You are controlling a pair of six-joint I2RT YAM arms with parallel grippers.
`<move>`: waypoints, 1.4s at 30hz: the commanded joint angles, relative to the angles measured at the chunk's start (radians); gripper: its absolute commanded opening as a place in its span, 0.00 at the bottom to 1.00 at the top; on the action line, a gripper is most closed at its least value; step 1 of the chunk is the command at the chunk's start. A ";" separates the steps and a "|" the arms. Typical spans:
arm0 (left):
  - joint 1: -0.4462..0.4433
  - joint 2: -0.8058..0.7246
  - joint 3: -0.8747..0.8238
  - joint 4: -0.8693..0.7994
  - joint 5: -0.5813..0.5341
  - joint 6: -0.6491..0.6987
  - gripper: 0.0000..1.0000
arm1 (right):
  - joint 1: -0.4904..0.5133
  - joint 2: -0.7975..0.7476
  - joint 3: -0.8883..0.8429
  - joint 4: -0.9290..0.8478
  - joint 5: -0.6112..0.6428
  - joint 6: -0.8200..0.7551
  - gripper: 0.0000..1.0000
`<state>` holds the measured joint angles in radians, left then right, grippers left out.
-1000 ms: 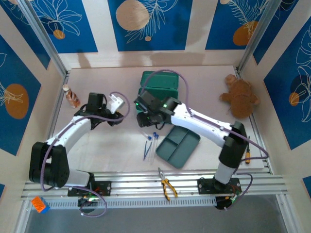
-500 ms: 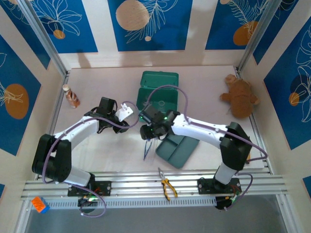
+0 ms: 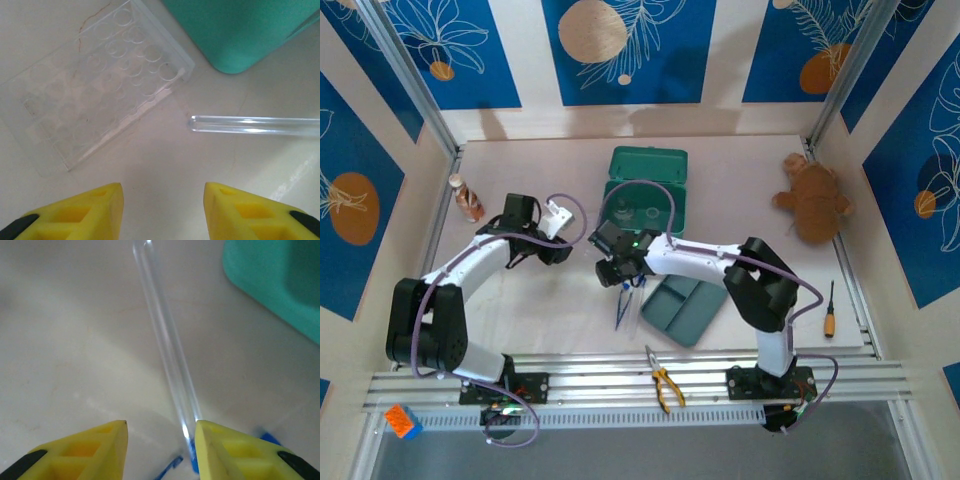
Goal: Organize the chemistry lab equipment
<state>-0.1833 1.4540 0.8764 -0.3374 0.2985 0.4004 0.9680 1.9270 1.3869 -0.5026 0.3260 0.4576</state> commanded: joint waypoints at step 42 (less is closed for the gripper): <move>0.122 0.233 0.297 -0.012 0.035 -0.188 0.48 | 0.001 0.242 0.226 -0.076 0.098 -0.212 0.16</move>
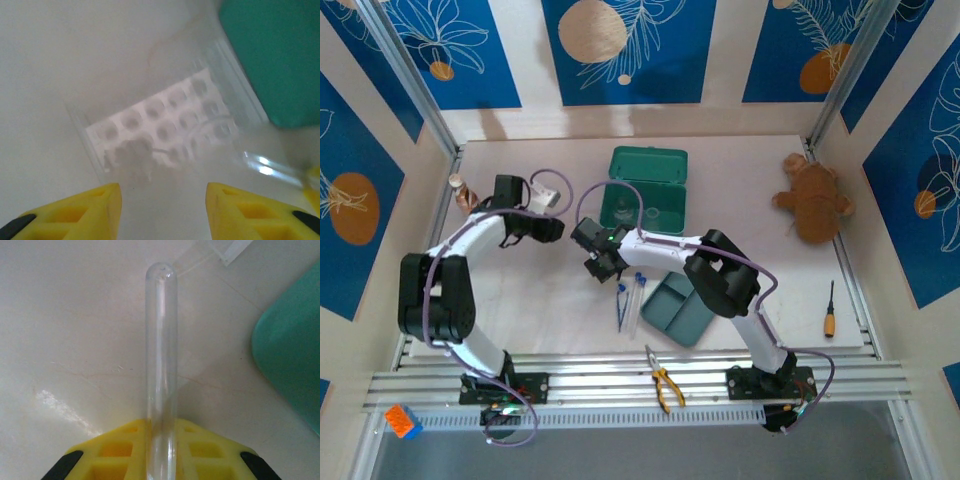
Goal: Organize the chemistry lab equipment
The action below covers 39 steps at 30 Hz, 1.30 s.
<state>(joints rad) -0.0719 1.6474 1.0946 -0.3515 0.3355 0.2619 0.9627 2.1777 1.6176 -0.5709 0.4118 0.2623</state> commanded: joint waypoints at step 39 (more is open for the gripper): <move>-0.138 0.329 0.327 -0.249 -0.225 -0.064 0.47 | 0.097 -0.546 -0.242 -0.091 0.024 0.096 0.16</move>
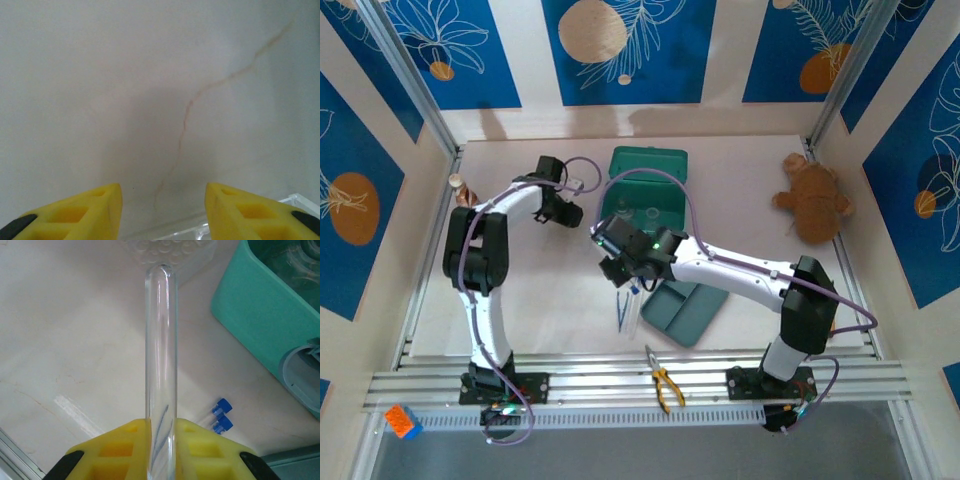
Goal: Organize the chemistry lab equipment
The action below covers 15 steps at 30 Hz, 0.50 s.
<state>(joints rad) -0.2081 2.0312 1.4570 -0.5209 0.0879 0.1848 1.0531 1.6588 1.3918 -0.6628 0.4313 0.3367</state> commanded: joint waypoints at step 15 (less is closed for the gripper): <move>-0.005 -0.168 -0.135 -0.269 0.179 0.043 0.47 | 0.023 -0.068 -0.040 0.035 0.009 0.018 0.16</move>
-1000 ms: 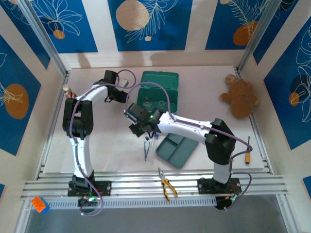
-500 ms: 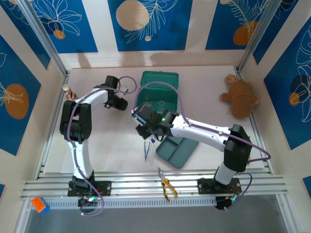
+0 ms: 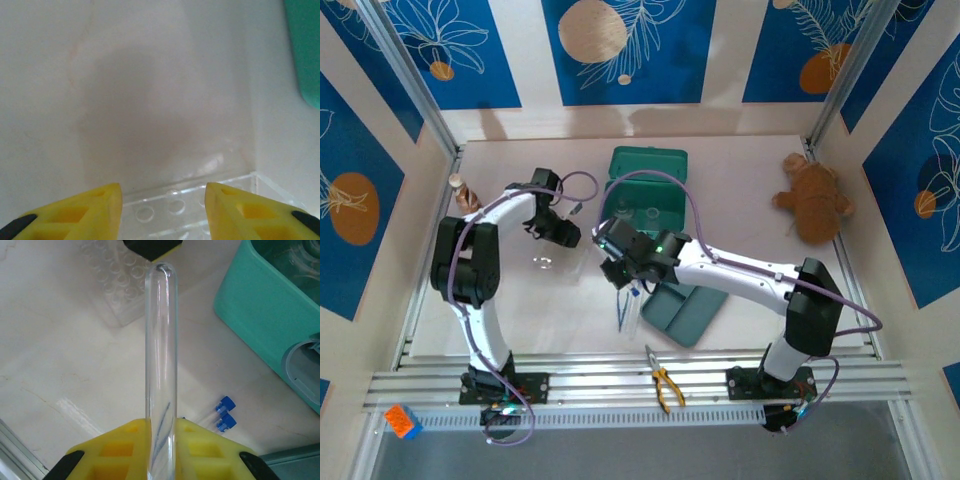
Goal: Organize the chemistry lab equipment
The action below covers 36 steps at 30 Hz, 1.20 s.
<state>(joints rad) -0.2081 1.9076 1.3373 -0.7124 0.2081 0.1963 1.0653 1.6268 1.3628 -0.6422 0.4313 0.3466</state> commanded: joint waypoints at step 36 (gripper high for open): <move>0.270 -0.127 -0.186 -0.037 0.269 0.087 0.48 | 0.026 -0.032 -0.007 0.024 -0.087 0.105 0.15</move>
<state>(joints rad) 0.0525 1.7607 1.1717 -0.7067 0.4061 0.2447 1.0874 1.6066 1.3624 -0.6395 0.3695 0.4236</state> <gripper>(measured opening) 0.484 0.156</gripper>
